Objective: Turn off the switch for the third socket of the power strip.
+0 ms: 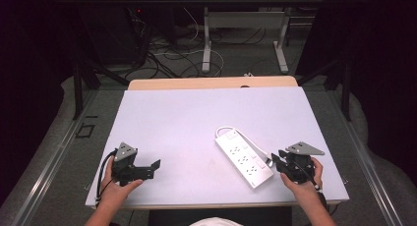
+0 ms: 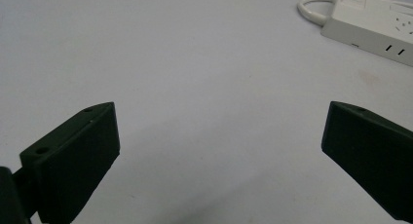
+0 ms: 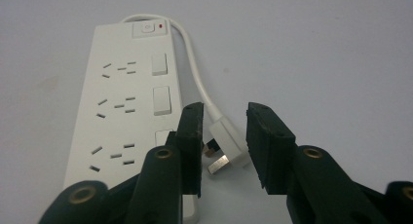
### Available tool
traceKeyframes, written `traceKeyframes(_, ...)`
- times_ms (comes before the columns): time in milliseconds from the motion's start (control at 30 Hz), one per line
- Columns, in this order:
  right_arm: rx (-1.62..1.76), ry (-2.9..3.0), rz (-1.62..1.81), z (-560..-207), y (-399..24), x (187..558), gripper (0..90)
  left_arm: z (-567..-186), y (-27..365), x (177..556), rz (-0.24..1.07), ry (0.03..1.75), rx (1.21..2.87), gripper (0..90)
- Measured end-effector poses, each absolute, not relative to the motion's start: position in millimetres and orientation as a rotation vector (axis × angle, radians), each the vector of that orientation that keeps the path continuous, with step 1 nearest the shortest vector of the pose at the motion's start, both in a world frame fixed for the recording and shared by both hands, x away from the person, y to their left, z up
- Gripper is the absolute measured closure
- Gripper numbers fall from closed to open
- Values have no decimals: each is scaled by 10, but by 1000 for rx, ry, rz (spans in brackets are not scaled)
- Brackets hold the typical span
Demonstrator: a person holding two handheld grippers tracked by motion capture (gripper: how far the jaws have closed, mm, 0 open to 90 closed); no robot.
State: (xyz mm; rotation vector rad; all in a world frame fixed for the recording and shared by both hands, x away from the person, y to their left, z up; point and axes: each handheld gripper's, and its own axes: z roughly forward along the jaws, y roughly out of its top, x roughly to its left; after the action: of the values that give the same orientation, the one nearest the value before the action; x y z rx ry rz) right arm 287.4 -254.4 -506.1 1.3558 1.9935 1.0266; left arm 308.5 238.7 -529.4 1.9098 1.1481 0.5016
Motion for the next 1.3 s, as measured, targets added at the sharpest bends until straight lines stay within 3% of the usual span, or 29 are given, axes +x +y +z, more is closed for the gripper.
traceKeyframes(633, 1372, 2113, 981, -5191, -2412, 2954, 849, -5282, 2385, 3073, 491, 1154, 1909, 8)
traceKeyframes(1300, 1385, 2198, 966, -5278, -2359, 3019, 895, -5286, 2395, 3079, 493, 1151, 1923, 8)
